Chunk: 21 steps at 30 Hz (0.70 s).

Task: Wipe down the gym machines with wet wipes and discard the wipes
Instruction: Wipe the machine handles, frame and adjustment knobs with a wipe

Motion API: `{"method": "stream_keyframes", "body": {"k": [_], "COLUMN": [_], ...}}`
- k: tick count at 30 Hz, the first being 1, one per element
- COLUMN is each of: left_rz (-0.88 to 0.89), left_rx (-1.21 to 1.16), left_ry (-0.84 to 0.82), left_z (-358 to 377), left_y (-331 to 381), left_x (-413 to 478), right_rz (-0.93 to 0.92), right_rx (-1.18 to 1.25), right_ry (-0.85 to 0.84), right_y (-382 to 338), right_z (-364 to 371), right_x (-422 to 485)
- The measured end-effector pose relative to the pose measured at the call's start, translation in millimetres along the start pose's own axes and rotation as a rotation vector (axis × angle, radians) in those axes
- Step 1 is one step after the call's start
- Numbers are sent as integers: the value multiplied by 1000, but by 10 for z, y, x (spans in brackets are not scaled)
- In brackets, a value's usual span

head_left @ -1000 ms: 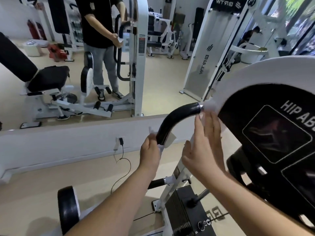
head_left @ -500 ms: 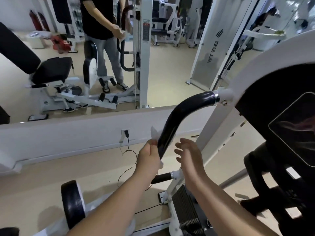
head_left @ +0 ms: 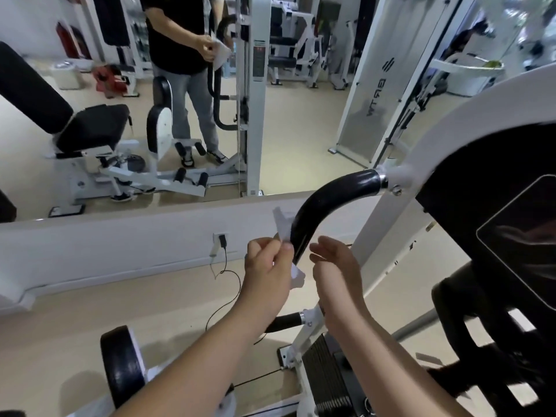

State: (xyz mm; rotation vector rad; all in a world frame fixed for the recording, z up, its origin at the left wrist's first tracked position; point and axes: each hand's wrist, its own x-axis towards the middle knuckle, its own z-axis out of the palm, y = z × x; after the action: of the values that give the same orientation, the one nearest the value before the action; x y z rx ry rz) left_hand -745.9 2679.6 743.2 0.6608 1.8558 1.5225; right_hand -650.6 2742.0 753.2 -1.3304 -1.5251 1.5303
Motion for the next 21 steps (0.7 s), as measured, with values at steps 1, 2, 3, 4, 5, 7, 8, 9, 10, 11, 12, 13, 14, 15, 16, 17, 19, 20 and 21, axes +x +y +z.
{"method": "stream_keyframes", "body": {"k": [1,2,3,4,5,7,8,9,10,11,12,13,14,15,16,17,19,20,21], "left_rz": [-7,11,54,110,161,217,233,239,240,242,254,274,293,304,306,304,314,312,294], "left_rx": [-20,-39,-35,-13,21,115,179,236,265,270,274,283,294,294,278,261,289,321,337], "left_ry": [-23,-41,-54,-66,-69,-56,-45,-39,-36,-38,-39,-39,-50,-64,-84,-99,-105,-95,-79], "left_z": [-18,-44,-85,-138,-191,-271,-294,-308,-321,-335,-347,-348,-330,-293,-235,-168,-7,66,124], "left_y": [24,44,43,35,1,-65,-92,-109,-129,-147,-152,-152,-132,-111,-78,-46,-29,-41,-59], "left_x": [6,1,-16,-46,-75,-124,-123,-113,-99,-83,-73,-67,-75,-77,-74,-54,40,100,152], "right_rz": [-12,-32,-58,-91,-123,-148,-149,-156,-178,-207,-237,-266,-287,-296,-299,-303,-314,-286,-237], "right_rx": [3,1,-6,-27,-59,-171,-222,-268,-318,-365,-399,-419,-427,-418,-387,-348,-295,-276,-244], "right_ry": [-16,-53,-96,-127,-132,-80,-41,-2,39,73,96,110,116,114,104,94,76,75,80], "right_y": [25,32,40,50,69,131,158,173,191,199,214,235,269,313,362,404,523,605,674], "right_z": [-8,-2,8,25,50,121,151,171,176,171,159,138,113,86,63,50,23,15,10], "right_x": [-4,-25,-58,-105,-140,-169,-163,-142,-105,-72,-40,-17,-2,6,9,8,33,64,98]}}
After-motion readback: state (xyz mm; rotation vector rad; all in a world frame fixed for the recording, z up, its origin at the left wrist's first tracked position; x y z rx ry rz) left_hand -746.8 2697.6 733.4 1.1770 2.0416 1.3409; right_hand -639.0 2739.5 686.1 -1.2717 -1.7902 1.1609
